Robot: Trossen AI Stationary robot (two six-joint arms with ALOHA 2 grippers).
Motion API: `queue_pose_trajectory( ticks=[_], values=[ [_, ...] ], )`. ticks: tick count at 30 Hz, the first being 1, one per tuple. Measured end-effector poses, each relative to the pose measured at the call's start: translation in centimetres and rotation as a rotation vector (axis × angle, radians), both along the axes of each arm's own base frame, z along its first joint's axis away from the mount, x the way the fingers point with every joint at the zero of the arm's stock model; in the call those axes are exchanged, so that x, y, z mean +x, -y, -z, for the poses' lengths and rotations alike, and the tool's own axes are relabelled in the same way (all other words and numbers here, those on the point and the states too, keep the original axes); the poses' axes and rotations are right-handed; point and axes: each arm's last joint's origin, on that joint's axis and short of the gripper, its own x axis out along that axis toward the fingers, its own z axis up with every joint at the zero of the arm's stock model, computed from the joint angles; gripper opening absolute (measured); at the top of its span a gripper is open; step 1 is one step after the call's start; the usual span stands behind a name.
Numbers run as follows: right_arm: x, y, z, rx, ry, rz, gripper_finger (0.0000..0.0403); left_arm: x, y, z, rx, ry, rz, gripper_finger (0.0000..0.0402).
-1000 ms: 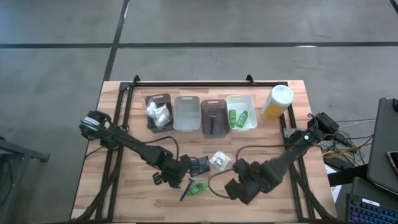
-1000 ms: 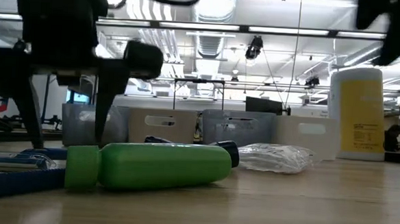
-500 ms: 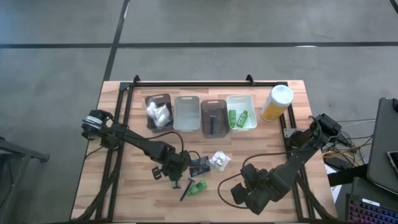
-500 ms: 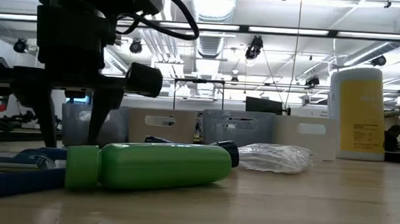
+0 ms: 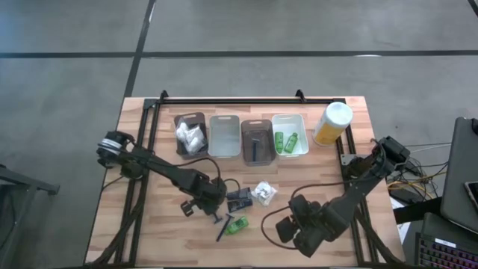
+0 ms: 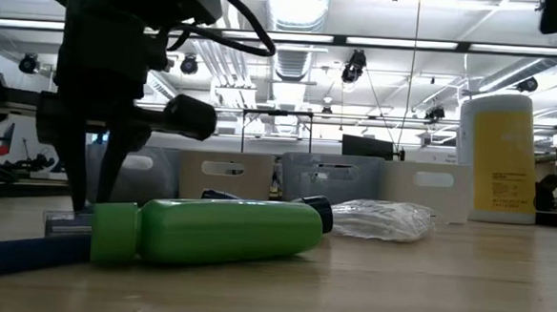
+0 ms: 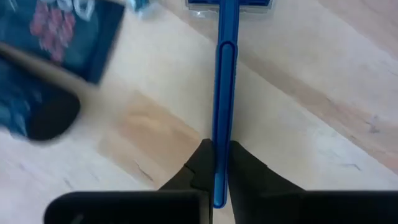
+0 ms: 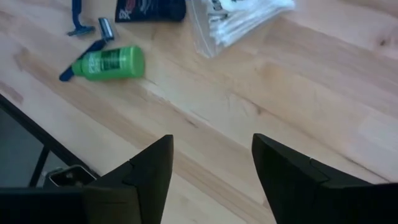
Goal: Pick & Place Travel size toiletries
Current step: Put the blue razor into the right black bin
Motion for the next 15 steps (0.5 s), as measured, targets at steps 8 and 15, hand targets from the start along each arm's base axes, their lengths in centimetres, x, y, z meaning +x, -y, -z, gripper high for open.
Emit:
queue_pose_trajectory(
  ticks=[8,15],
  values=[
    [1.1,1.3,-0.3,-0.074,-0.001,-0.088,0.0213,-2.7,-1.0,-5.3,-0.098,0.027,-0.242,0.0024],
    [1.7,3.7,-2.5,-0.215,0.079,-0.164,0.0211,-3.6,-2.5,-11.5,-0.504,0.307,-0.658,0.0026]
  ],
)
